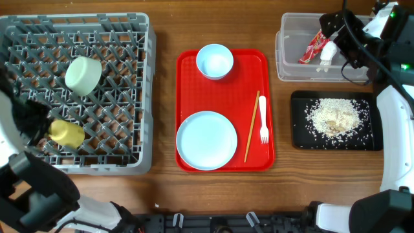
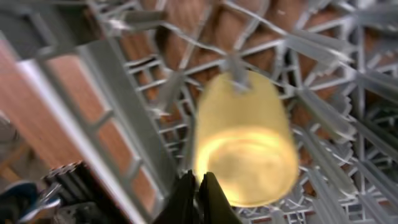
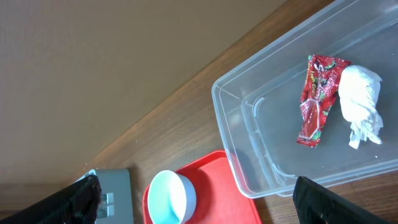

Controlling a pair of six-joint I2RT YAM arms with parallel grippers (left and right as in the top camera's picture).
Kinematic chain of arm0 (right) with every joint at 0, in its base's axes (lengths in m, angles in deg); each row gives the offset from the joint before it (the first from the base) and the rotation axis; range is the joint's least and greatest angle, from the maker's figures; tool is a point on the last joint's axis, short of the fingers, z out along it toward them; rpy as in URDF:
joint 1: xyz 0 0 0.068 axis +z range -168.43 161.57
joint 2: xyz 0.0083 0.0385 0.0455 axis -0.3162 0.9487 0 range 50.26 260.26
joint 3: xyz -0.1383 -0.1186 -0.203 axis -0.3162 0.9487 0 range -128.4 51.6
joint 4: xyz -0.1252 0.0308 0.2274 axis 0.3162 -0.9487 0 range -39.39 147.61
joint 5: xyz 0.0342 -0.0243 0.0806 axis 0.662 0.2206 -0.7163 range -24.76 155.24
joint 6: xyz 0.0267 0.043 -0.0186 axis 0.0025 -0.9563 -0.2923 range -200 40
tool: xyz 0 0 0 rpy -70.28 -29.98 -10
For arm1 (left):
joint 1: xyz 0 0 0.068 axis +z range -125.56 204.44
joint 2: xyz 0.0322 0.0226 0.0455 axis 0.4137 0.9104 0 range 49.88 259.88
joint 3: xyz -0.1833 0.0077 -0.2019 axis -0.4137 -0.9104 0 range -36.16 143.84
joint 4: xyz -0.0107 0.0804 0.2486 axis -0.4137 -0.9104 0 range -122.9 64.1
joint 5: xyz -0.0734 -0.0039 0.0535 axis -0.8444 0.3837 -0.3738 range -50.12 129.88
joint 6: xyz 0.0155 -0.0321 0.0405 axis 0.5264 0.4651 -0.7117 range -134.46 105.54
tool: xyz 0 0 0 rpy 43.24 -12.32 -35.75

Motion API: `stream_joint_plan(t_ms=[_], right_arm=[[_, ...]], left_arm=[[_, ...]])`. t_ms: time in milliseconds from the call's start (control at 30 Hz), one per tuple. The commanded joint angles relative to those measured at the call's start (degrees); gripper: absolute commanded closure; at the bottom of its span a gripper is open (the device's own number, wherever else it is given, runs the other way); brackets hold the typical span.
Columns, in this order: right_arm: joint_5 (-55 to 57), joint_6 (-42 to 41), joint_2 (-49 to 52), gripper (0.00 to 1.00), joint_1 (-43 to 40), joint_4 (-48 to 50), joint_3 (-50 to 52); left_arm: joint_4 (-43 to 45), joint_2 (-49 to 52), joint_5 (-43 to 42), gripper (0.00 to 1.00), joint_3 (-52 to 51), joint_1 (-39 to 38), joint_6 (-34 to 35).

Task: Sort waste into correct bins and load items into the dishwasher rack
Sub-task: 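Swing the left gripper over the tray to the light blue bowl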

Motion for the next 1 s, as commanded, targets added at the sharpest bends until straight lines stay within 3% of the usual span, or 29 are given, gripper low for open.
stream_joint_plan(t_ms=[0, 167, 233, 267, 300, 333, 367, 533, 700, 800, 967], right_arm=[[0.68, -0.22, -0.92, 0.00, -0.13, -0.02, -0.04], [0.68, -0.22, -0.92, 0.00, -0.13, -0.02, -0.04], [0.68, -0.22, -0.92, 0.00, -0.13, -0.02, -0.04], [0.68, -0.24, -0.92, 0.00, -0.13, -0.02, -0.04], [0.68, -0.20, -0.92, 0.00, -0.13, -0.02, -0.04], [0.68, -0.22, -0.92, 0.00, -0.13, -0.02, -0.04], [0.68, -0.22, -0.92, 0.00, -0.13, -0.02, -0.04], [0.68, -0.22, -0.92, 0.00, -0.13, -0.02, -0.04], [0.68, -0.24, -0.92, 0.00, -0.13, -0.02, -0.04], [0.68, -0.22, -0.92, 0.00, -0.13, -0.02, -0.04], [0.68, -0.22, -0.92, 0.00, -0.13, -0.02, -0.04]], left_arm=[[-0.76, -2.78, -1.77, 0.96, 0.76, 1.11, 0.94], [0.61, -8.41, -15.34, 0.96, 0.79, -1.55, -2.78], [3.76, -11.98, -29.20, 0.96, 0.79, -5.22, -7.50], [5.88, -13.33, -36.61, 0.90, 0.79, -7.67, -9.86], [8.52, -14.32, -42.32, 0.67, 0.79, -10.78, -10.82], [11.39, -14.75, -45.00, 0.27, 0.79, -14.34, -10.78], [14.12, -14.78, -45.40, 0.00, 0.79, -18.16, -10.75], [27.45, -11.67, -37.97, 0.00, 0.76, -38.14, -10.73], [40.17, -4.15, -9.49, 0.00, 0.76, -58.10, -10.78], [48.04, 0.94, 3.15, 0.00, 0.76, -64.85, -12.37], [58.86, 10.34, 4.55, 0.00, 0.76, -70.60, -19.50]])
